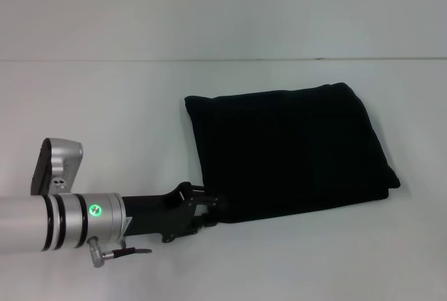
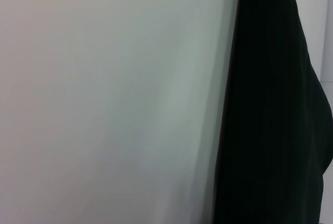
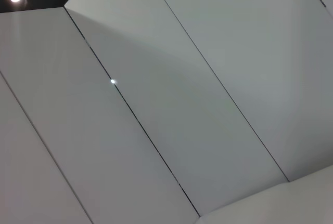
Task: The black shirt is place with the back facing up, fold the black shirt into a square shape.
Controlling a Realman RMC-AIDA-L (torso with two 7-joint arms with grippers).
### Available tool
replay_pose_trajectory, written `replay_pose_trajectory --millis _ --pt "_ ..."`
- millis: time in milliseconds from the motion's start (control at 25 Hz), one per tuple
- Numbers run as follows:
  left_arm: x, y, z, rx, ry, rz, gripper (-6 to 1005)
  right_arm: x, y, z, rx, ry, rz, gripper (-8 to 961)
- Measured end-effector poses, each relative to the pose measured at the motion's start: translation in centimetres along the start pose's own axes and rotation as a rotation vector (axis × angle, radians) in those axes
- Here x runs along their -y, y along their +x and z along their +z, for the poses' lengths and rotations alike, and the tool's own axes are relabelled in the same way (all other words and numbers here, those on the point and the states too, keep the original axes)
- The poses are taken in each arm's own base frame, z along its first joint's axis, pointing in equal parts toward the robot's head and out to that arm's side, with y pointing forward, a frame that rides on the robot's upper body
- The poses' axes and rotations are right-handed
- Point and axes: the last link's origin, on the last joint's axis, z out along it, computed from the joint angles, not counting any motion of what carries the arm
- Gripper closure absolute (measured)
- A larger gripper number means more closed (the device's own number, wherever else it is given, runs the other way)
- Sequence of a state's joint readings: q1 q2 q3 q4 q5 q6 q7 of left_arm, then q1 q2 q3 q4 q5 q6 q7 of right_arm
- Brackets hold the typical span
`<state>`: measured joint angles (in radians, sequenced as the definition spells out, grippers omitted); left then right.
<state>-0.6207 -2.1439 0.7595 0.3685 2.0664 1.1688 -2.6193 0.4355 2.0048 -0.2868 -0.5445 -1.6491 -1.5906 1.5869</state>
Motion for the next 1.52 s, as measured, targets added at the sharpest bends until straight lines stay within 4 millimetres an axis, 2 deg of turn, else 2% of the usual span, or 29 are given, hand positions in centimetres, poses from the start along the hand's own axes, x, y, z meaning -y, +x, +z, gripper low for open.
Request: replay_pose_trajectory --millis 80,280,720,880,1200,1520 --pt "0.0 -0.1 0.1 -0.003 -0.004 -0.001 495 0.0 0.0 0.0 0.000 0.000 0.000 71" --pt "0.0 -0.1 0.1 -0.004 -0.007 0.002 673 0.0 0.0 -0.1 0.001 0.001 0.000 72" --pt "-0.2 0.1 -0.2 0.003 -0.009 0.035 884 0.0 0.0 0.1 0.004 0.002 0.001 71" --pt "0.5 0.2 -1.1 -0.001 -0.009 0.038 924 0.1 0.0 0.1 0.001 0.004 0.002 72" --pt "2.7 1.7 -5.4 -0.057 0.006 -0.014 945 0.2 0.2 0.2 -0.003 0.010 0.011 71" --pt "2.7 1.7 -6.1 -0.034 0.000 -0.011 944 0.2 0.4 0.3 -0.007 0.012 0.015 71"
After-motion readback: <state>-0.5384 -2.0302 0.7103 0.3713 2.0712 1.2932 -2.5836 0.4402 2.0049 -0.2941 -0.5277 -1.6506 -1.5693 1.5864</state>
